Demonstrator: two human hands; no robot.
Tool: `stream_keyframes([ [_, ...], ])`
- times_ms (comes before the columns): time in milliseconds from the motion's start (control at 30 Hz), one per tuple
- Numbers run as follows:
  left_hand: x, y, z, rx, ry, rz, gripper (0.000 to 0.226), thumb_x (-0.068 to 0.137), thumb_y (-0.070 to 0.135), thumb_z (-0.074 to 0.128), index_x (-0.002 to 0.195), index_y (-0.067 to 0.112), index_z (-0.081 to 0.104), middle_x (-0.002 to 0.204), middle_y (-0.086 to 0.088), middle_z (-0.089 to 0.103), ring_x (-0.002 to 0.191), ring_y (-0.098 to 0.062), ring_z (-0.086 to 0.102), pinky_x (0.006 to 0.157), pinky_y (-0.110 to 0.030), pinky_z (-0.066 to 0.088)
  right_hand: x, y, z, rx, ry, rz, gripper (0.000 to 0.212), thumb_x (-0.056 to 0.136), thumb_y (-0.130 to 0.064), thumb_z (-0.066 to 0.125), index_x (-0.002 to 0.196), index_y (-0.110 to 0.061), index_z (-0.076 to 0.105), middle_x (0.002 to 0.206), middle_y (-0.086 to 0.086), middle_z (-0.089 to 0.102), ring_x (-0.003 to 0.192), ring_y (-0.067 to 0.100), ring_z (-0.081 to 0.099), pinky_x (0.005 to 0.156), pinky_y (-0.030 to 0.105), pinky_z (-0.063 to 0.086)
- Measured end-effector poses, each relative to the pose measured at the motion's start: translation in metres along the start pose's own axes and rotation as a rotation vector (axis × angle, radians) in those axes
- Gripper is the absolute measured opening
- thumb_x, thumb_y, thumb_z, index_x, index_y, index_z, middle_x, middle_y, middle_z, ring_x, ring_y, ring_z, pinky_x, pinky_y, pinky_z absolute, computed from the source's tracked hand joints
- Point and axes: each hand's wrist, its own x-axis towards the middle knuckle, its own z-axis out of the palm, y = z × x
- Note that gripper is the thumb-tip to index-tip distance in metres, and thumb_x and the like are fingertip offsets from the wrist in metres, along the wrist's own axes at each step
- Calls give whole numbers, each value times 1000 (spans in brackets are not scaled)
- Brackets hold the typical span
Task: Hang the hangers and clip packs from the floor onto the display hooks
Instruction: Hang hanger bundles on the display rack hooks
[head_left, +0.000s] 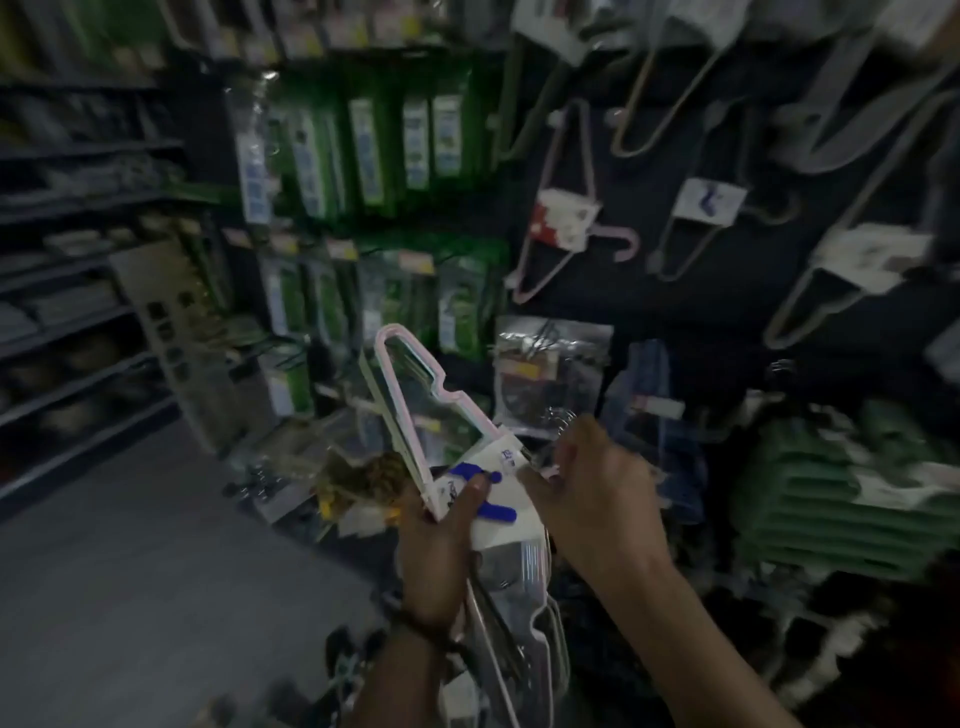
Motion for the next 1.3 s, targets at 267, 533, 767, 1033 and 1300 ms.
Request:
stream_keyframes([
  [267,-61,14,148,94,-390,62,36,89,14,78,122,19,67,97,4,81,87,-16,78,78,-35,65,26,78,-112,-73,107,-47,32,101,-40,60,129,-27,52,109,6,72,95,36,69,71,44,56],
  [533,-109,24,319,117,-527,83,45,86,76,57,99,38,78,103,-8,79,99,-25,76,89,-56,60,3,218,-249,-186,193,91,9,106,-15,48,111,-21,44,75,0,60,62,30,58,46,37,35],
  [767,-139,4,452,334,-598,324,53,95,70,49,93,25,78,85,-3,78,83,-21,74,75,-45,61,-19,326,-346,-100,212,155,5,109,-26,47,113,-24,45,75,4,62,59,26,62,47,46,53],
  [1033,-121,1,538,472,-631,670,18,111,36,44,104,35,61,72,0,66,62,-15,65,58,-45,54,-24,409,-436,-222,285,110,21,107,-20,51,116,-32,37,81,2,65,63,29,64,56,50,54],
  [1300,-64,47,574,488,-753,799,15,108,38,48,102,44,61,68,10,65,55,-8,62,52,-25,53,42,455,-467,-320,237,255,25,104,-18,58,117,-31,41,80,6,64,65,34,68,54,54,60],
])
